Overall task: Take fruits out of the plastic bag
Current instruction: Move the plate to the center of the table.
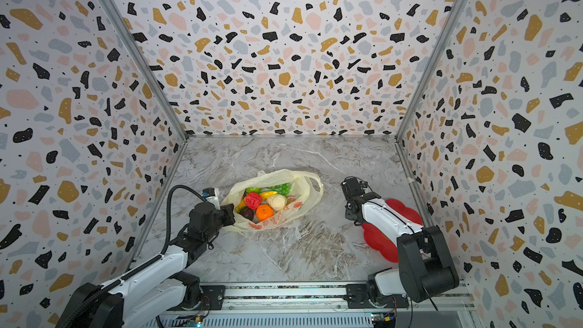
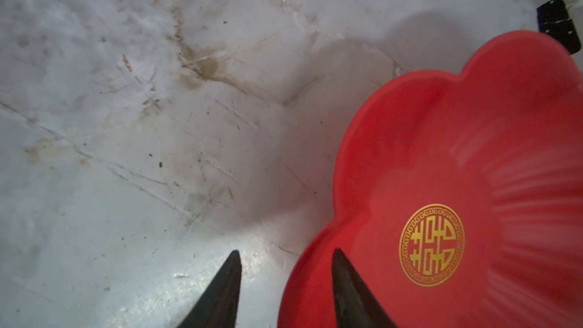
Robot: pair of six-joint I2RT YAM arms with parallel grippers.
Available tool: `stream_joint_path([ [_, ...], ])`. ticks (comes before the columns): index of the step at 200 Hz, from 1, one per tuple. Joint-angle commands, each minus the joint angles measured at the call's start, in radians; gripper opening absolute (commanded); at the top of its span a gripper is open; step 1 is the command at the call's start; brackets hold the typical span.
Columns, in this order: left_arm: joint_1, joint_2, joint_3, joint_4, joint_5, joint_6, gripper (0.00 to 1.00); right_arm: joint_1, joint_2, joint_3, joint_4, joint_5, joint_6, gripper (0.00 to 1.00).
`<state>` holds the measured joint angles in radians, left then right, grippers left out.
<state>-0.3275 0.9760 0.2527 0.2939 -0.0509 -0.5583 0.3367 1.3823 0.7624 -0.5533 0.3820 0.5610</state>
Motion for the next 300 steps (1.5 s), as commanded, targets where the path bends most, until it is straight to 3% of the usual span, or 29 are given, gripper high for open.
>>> stream_joint_path([
  [1, -0.004, -0.016, -0.012, 0.042, -0.015, 0.004, 0.03, 0.024, -0.005, -0.015, -0.026, 0.037, 0.026, 0.45],
  [69, -0.004, -0.029, -0.016, 0.043, -0.024, 0.007, 0.03, 0.07, 0.002, -0.017, -0.021, 0.026, 0.029, 0.15],
  [89, -0.004, -0.03, -0.018, 0.047, -0.024, 0.007, 0.03, 0.119, -0.013, -0.014, -0.02, 0.016, 0.036, 0.11],
  [227, -0.006, -0.019, -0.023, 0.058, -0.037, 0.008, 0.03, 0.74, -0.096, 0.039, -0.039, -0.001, 0.201, 0.11],
  [300, -0.006, -0.039, -0.029, 0.059, -0.038, 0.009, 0.03, 0.819, 0.113, 0.19, 0.09, -0.05, 0.109, 0.11],
])
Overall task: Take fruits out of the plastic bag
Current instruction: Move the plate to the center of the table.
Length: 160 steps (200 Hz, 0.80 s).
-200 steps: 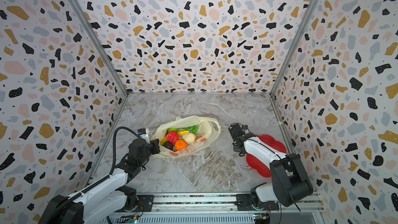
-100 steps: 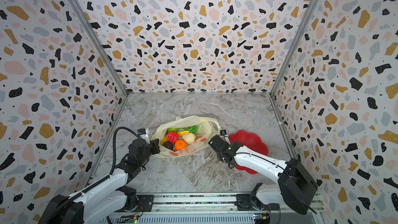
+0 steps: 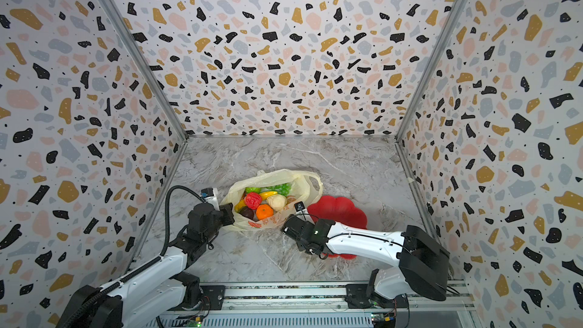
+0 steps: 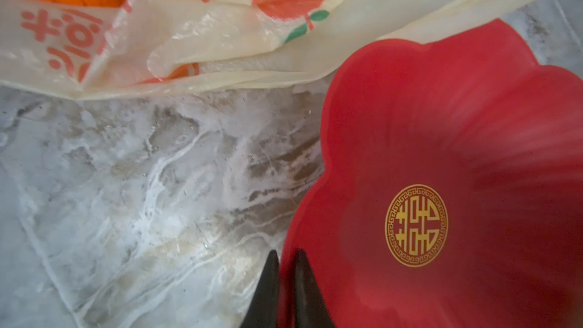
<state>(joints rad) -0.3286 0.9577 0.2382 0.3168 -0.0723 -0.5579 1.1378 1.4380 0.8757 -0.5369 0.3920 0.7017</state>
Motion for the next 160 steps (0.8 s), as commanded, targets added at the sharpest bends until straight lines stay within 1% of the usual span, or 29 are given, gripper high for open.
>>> stream_joint_path([
  [1, -0.004, -0.02, -0.015, 0.036, -0.016, 0.009, 0.03, 0.019, 0.061, 0.079, 0.076, -0.061, -0.034, 0.11],
  [38, -0.005, -0.031, -0.02, 0.044, -0.021, 0.01, 0.03, 0.046, 0.163, 0.154, 0.095, -0.076, -0.078, 0.11],
  [85, -0.005, -0.053, -0.031, 0.059, -0.044, 0.007, 0.02, 0.052, 0.204, 0.168, 0.153, -0.109, -0.12, 0.11],
  [117, -0.004, -0.056, -0.043, 0.076, -0.053, 0.002, 0.02, 0.07, 0.226, 0.19, 0.141, -0.11, -0.152, 0.11],
  [126, -0.004, -0.051, -0.043, 0.079, -0.05, 0.002, 0.02, 0.073, 0.224, 0.192, 0.135, -0.104, -0.158, 0.14],
  [146, -0.005, -0.044, -0.044, 0.084, -0.049, 0.001, 0.02, 0.077, 0.203, 0.187, 0.125, -0.101, -0.169, 0.25],
  [160, -0.005, -0.044, -0.045, 0.085, -0.049, 0.001, 0.02, 0.08, 0.175, 0.184, 0.112, -0.089, -0.175, 0.35],
])
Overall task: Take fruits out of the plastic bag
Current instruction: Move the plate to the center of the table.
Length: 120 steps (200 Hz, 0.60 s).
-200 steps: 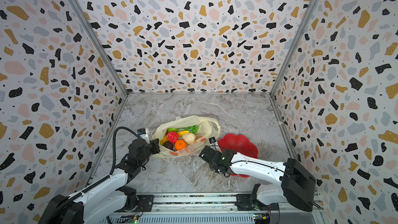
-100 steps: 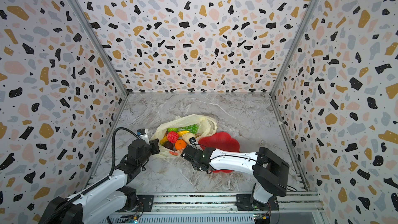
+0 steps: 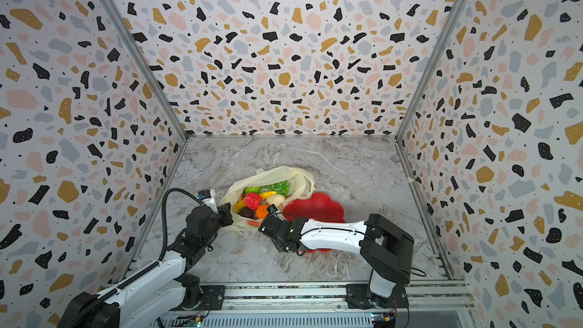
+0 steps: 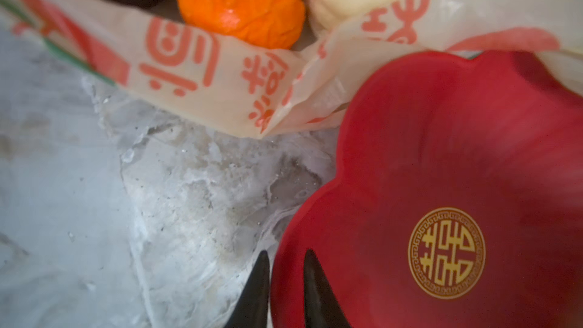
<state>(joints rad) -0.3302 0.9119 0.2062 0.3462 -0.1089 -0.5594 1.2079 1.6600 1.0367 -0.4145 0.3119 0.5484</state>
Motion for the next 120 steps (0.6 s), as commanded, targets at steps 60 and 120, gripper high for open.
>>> stream_joint_path([
  [60, -0.006, 0.024, -0.008, 0.056, -0.014, -0.001, 0.03, 0.009, -0.222, 0.035, -0.047, -0.031, -0.171, 0.49],
  [120, -0.031, 0.064, 0.004, 0.086, -0.001, 0.011, 0.02, -0.223, -0.196, 0.091, 0.073, -0.237, -0.303, 0.53],
])
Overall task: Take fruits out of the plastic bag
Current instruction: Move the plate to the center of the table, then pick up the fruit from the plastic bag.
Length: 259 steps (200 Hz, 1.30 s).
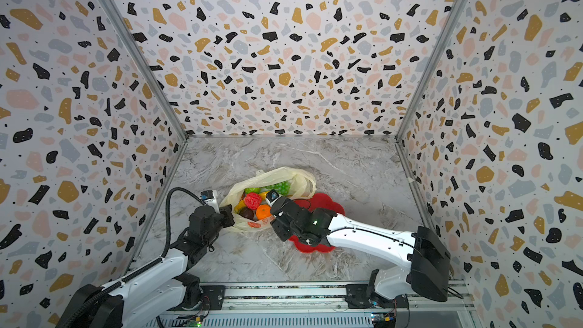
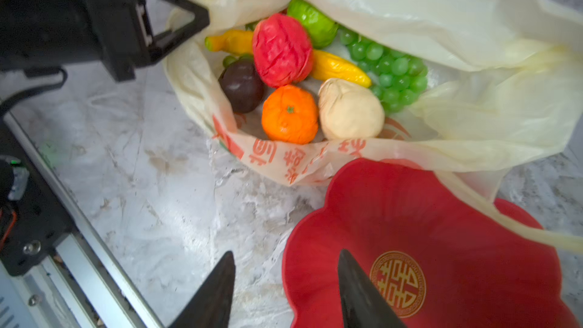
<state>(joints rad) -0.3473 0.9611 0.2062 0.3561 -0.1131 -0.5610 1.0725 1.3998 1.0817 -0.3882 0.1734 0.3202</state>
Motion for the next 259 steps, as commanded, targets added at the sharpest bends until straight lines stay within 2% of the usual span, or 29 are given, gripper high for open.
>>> stream_joint_path([
  [1, -0.015, 0.017, 0.004, 0.079, 0.004, 0.013, 0.02, -0.091, 0.069, 0.05, 0.048, -0.101, -0.076, 0.53],
  [30, -0.029, 0.094, 0.059, 0.126, 0.032, 0.011, 0.02, -0.201, 0.218, 0.147, 0.061, -0.112, -0.115, 0.52],
  [85, -0.034, 0.222, 0.199, 0.162, -0.008, 0.031, 0.01, -0.386, 0.48, 0.328, 0.092, -0.127, -0.168, 0.47],
  [142, -0.035, 0.376, 0.288, 0.224, -0.014, 0.069, 0.01, -0.507, 0.63, 0.487, 0.103, -0.02, -0.175, 0.44],
  [169, -0.035, 0.372, 0.262, 0.235, -0.029, 0.076, 0.01, -0.513, 0.627, 0.502, 0.107, -0.05, -0.182, 0.44],
  [197, -0.035, 0.364, 0.242, 0.187, -0.037, 0.067, 0.02, -0.479, 0.557, 0.45, 0.121, -0.101, -0.198, 0.46],
  [259, -0.035, 0.372, 0.249, 0.118, 0.021, 0.03, 0.05, -0.327, 0.411, 0.342, 0.121, -0.113, -0.297, 0.6],
])
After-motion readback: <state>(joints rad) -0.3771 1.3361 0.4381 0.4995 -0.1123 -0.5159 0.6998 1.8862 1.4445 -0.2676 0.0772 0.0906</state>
